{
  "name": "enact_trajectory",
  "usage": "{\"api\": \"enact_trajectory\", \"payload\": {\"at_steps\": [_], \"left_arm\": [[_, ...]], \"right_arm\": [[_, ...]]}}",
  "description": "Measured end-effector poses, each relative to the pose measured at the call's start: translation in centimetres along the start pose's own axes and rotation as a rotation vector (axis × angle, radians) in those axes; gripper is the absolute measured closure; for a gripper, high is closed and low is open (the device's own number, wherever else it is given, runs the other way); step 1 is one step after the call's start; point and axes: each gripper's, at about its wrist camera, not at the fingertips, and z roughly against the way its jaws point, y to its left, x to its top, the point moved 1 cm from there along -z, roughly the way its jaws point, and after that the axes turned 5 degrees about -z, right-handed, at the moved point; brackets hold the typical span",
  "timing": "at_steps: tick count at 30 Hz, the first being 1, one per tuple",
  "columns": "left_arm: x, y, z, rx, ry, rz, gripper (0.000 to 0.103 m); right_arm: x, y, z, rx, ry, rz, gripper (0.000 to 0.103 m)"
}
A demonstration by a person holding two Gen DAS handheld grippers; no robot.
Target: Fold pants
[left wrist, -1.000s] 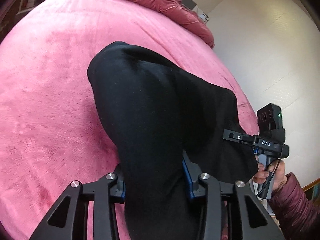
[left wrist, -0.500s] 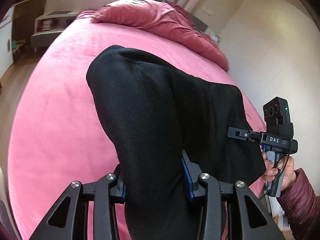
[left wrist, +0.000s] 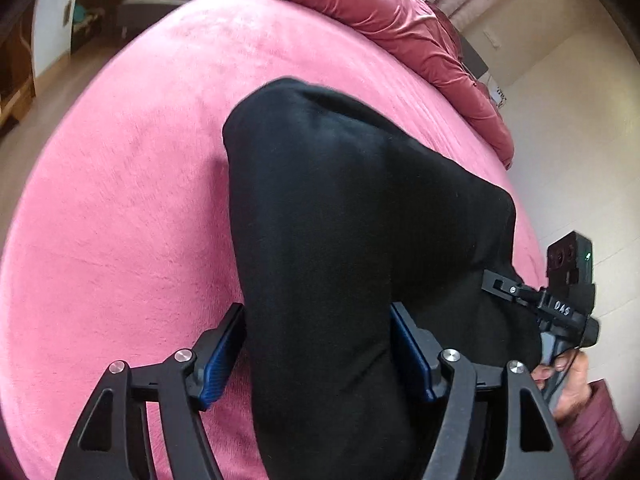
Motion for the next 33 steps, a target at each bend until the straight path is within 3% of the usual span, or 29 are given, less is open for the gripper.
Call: {"api": "enact_trajectory", "payload": {"at_steps": [4, 9, 20, 33], "left_arm": [[0.4, -2.7, 1.2, 0.133, -0.034, -0.049, 0.03], [0.2, -5.0, 3.0, 0.287, -0.1, -0.093, 0.03], [-2.4, -8.0, 6.2, 0.348, -0.226, -0.145, 0.031], [-7.9, -10.1, 11.7, 0.404, -0.31, -0.163, 0.031]], "right_arm": [[0.6, 1.2, 0.4, -0.082, -0.008, 0.022, 0.026], [0.2, 2.4, 1.9, -0.162, -0.052, 0.05, 0.025], [-2.6, 6.2, 7.5, -0.35, -0.232, 0.149, 0.025], [-9.6, 12.1, 9.2, -0.388, -0.315, 0.224, 0.025]]}}
